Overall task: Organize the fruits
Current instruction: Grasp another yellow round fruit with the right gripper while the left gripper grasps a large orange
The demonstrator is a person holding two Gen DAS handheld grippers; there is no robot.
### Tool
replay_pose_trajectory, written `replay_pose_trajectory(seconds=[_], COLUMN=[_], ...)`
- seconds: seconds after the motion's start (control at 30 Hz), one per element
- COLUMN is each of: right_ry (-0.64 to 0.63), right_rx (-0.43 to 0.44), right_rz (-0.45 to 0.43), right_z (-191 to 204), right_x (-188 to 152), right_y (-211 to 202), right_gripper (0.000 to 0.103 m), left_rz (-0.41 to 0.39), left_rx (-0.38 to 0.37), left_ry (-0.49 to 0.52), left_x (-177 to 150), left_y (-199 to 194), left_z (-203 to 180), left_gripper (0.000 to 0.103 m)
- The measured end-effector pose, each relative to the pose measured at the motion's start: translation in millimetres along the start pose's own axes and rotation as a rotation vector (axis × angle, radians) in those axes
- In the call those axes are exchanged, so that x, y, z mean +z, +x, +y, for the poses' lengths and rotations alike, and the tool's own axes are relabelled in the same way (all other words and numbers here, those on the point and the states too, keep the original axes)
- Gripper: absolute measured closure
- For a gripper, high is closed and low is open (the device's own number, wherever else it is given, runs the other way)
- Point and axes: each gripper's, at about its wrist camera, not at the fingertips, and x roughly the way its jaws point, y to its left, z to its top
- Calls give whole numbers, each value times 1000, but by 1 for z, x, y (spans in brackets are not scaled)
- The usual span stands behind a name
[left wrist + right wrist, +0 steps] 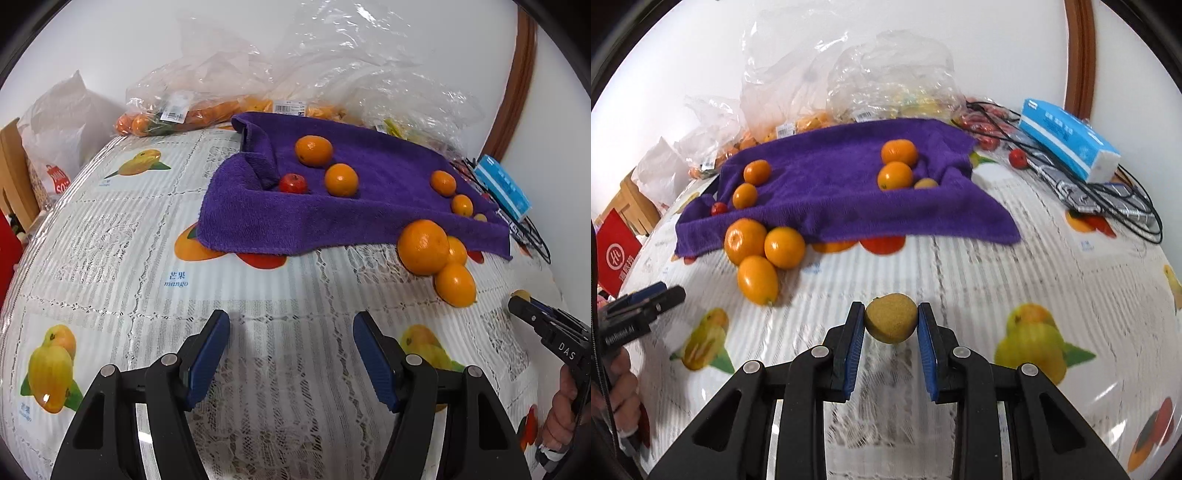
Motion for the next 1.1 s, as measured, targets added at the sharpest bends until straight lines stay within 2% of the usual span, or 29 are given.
replay_pose_trajectory(seconds=[0.07,0.27,0.4,0.57,0.67,0.77,0.83,0.97,1.1], right_ry=[3,25,18,53,62,65,66,64,54], right_rx=[-1,10,-16,16,16,31,35,57,68], right_rz=[6,-3,-19,-22,-34,-42,-40,-25,-16], right_z=[-2,-11,-20,-33,-34,-35,-35,-34,-29], right_x=[-4,-10,-13,-14,-13,-11,-10,-10,-10], right_y=[1,-5,-10,-15,-17,-18,-16,-11,-5], right_gripper=[74,74,74,74,74,74,74,74,74], left_rz=[9,33,22,14,16,25,33,35,41], left_rx=[-13,-134,-142,-162,-149,-123,-140,-171,-186], left_ry=[-2,-47,-26,8,23,9,2,14,16], left_x=[0,11,23,35,41,46,47,48,48], left_y=[-1,1,6,18,27,38,43,47,47], left_z=[-4,-17,-39,-65,-77,-80,-80,-84,-83], left_gripper=[37,38,38,38,38,42,45,60,61])
